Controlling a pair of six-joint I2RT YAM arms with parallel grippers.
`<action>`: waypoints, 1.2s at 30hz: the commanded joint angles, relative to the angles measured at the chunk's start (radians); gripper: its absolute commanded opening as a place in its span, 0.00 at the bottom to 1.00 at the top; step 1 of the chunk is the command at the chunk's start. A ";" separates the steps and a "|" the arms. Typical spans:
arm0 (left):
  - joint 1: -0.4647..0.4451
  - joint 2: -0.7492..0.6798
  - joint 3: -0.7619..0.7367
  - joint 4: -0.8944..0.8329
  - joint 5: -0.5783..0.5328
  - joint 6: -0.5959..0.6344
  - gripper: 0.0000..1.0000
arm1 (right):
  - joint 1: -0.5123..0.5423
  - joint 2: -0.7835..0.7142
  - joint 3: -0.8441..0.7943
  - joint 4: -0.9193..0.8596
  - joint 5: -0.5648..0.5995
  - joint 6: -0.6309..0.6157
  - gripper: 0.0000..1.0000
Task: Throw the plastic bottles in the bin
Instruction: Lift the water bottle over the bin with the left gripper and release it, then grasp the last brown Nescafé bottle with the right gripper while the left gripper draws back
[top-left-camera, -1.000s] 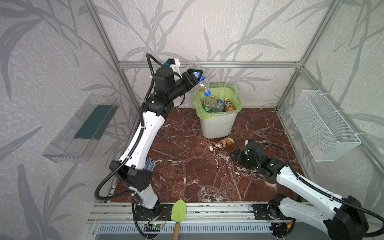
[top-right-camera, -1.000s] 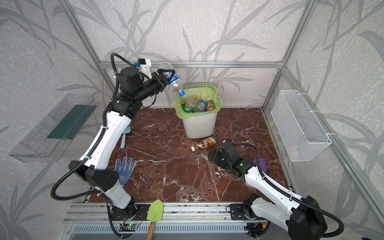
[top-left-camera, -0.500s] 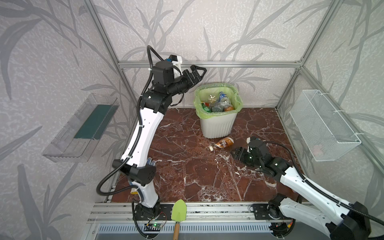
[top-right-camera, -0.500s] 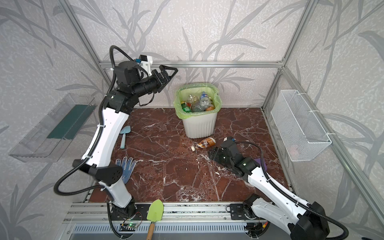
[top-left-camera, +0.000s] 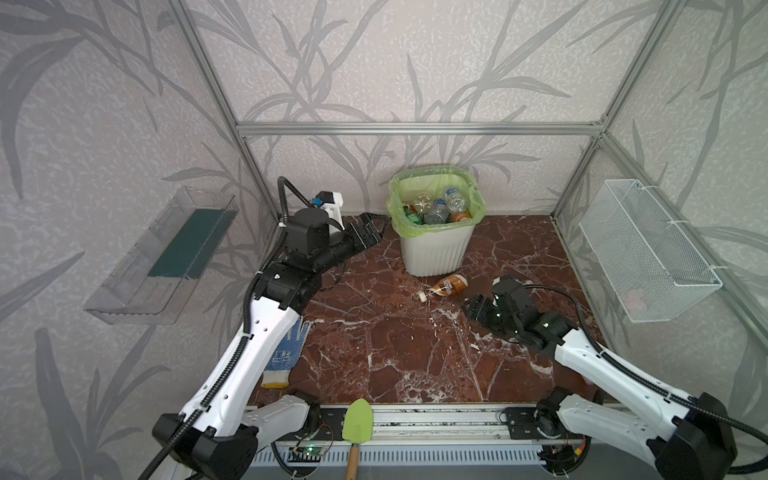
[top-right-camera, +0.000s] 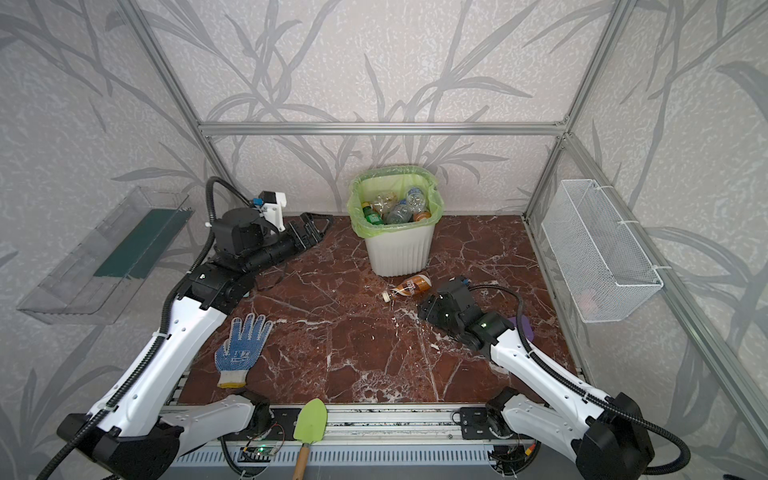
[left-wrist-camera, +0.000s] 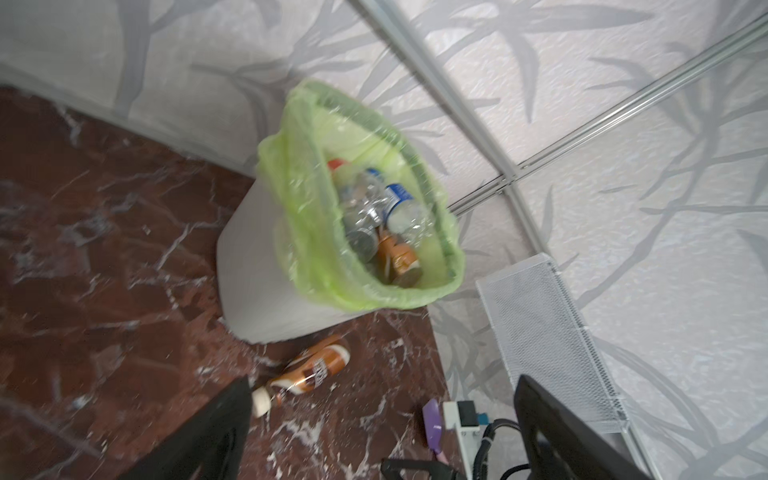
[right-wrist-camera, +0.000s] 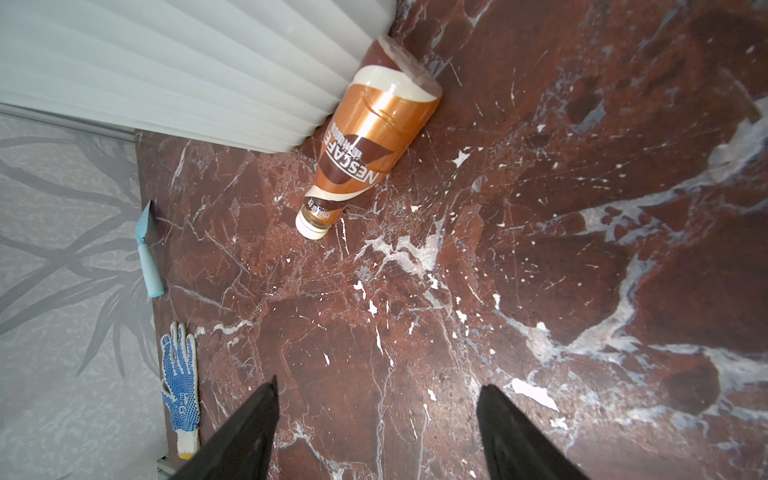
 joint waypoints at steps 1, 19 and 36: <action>0.000 -0.073 -0.075 -0.039 -0.065 -0.016 0.97 | -0.004 0.064 0.017 0.063 0.017 0.065 0.76; 0.013 -0.265 -0.408 -0.094 -0.122 -0.074 0.97 | -0.058 0.497 0.141 0.392 0.052 0.137 0.81; 0.014 -0.298 -0.418 -0.124 -0.143 -0.062 0.97 | -0.107 0.764 0.275 0.480 0.003 0.121 0.77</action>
